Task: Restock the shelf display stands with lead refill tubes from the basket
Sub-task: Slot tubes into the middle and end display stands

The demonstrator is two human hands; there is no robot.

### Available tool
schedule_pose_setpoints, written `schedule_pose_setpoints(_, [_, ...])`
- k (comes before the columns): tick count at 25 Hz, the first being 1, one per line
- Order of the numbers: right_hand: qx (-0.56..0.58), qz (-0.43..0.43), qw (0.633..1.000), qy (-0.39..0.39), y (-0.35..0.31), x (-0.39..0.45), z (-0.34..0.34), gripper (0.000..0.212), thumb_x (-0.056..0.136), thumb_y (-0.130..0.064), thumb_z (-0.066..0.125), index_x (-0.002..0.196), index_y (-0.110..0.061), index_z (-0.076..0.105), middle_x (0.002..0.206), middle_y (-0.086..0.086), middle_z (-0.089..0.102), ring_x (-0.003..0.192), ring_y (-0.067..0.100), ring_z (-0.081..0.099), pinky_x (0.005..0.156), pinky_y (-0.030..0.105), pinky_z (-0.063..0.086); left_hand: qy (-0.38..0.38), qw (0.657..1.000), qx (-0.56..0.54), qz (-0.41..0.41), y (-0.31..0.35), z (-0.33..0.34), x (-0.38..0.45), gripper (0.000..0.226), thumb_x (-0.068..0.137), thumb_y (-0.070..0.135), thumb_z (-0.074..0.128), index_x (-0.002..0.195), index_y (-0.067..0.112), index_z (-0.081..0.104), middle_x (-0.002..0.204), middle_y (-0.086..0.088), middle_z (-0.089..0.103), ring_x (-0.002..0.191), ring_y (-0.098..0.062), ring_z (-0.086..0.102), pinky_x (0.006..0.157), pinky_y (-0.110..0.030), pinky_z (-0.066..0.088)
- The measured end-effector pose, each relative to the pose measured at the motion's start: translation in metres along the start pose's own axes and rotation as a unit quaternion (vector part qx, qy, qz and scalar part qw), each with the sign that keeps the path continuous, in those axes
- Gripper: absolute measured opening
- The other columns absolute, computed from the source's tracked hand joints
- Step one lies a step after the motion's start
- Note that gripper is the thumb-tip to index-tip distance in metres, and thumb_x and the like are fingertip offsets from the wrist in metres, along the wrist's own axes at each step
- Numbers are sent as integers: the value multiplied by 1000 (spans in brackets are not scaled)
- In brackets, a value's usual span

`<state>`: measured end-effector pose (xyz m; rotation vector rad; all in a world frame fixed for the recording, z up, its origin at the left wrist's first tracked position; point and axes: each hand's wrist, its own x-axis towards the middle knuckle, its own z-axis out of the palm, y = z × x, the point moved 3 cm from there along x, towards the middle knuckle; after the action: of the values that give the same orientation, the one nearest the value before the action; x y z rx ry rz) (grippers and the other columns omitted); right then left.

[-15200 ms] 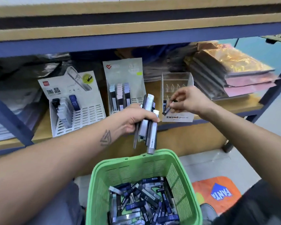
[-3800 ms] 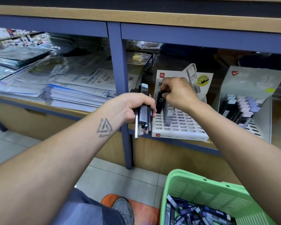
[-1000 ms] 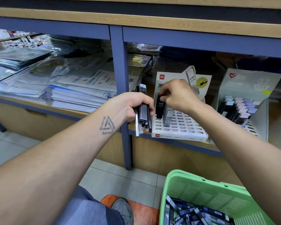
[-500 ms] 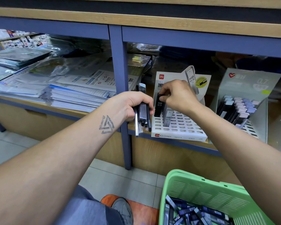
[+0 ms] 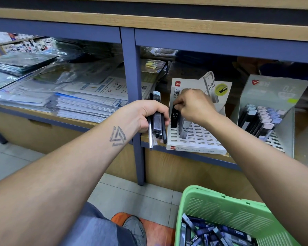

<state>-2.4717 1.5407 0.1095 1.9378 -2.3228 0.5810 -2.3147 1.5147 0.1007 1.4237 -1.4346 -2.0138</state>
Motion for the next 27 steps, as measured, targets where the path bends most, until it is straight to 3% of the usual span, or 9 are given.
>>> schedule_pose_setpoints(4, [-15, 1, 1000, 9, -5, -1, 0, 7, 91, -23, 69, 97, -27, 73, 102, 5, 69, 95, 29, 63, 69, 31, 43, -4, 1000, -5, 1, -1, 0, 1, 18, 86, -5, 59, 71, 3, 59, 70, -13, 64, 58, -18, 64, 55, -28, 58])
schedule_pose_setpoints(9, [-14, 11, 999, -37, -6, -2, -5, 10, 87, -20, 66, 89, -26, 74, 97, 3, 69, 89, 25, 63, 68, 31, 48, -22, 999, -36, 14, 2, 3, 3, 15, 85, -6, 60, 73, 3, 60, 72, -13, 64, 64, -19, 64, 63, -29, 58])
schedule_pose_setpoints(12, [179, 44, 981, -62, -8, -7, -15, 12, 91, -12, 60, 89, -17, 71, 84, 8, 74, 75, 23, 68, 64, 32, 52, -17, 999, -45, 19, 3, 6, 6, 14, 87, -4, 59, 75, 3, 61, 73, -13, 62, 64, -19, 62, 66, -38, 56])
schedule_pose_setpoints(14, [351, 88, 918, -164, -11, -21, -22, 3, 94, -8, 62, 96, -8, 60, 76, 16, 75, 60, 24, 69, 54, 29, 47, -13, 998, -51, 20, 5, 8, 7, 13, 89, -3, 57, 77, 2, 60, 71, -12, 61, 64, -21, 62, 64, -39, 57])
schedule_pose_setpoints(16, [371, 85, 885, -267, -17, -34, -25, 33, 89, -21, 76, 105, -6, 52, 81, 21, 76, 65, 28, 73, 56, 30, 50, -22, 998, -66, 8, 6, 9, 8, 15, 89, -5, 53, 78, 0, 61, 70, -15, 62, 63, -26, 65, 60, -42, 61])
schedule_pose_setpoints(19, [361, 84, 881, -292, -20, -37, -26, 56, 79, -22, 84, 118, -4, 47, 86, 23, 75, 73, 29, 76, 62, 31, 58, -35, 996, -81, -9, 5, 10, 8, 13, 90, -7, 51, 84, -4, 63, 74, -18, 66, 62, -33, 68, 58, -52, 59])
schedule_pose_setpoints(23, [406, 98, 845, -334, -19, -37, -26, 68, 73, -4, 85, 128, -10, 46, 94, 25, 75, 81, 31, 76, 69, 34, 62, -22, 996, -87, -12, 4, 7, 12, 7, 90, -5, 55, 89, -1, 61, 74, -16, 63, 68, -28, 65, 62, -53, 58])
schedule_pose_setpoints(27, [353, 86, 876, -316, -18, -30, -27, 55, 80, 8, 73, 127, -11, 52, 92, 22, 73, 78, 26, 70, 69, 33, 57, -33, 994, -107, -7, 5, 9, 12, 4, 92, -1, 61, 95, -2, 63, 79, -19, 68, 67, -32, 69, 59, -52, 60])
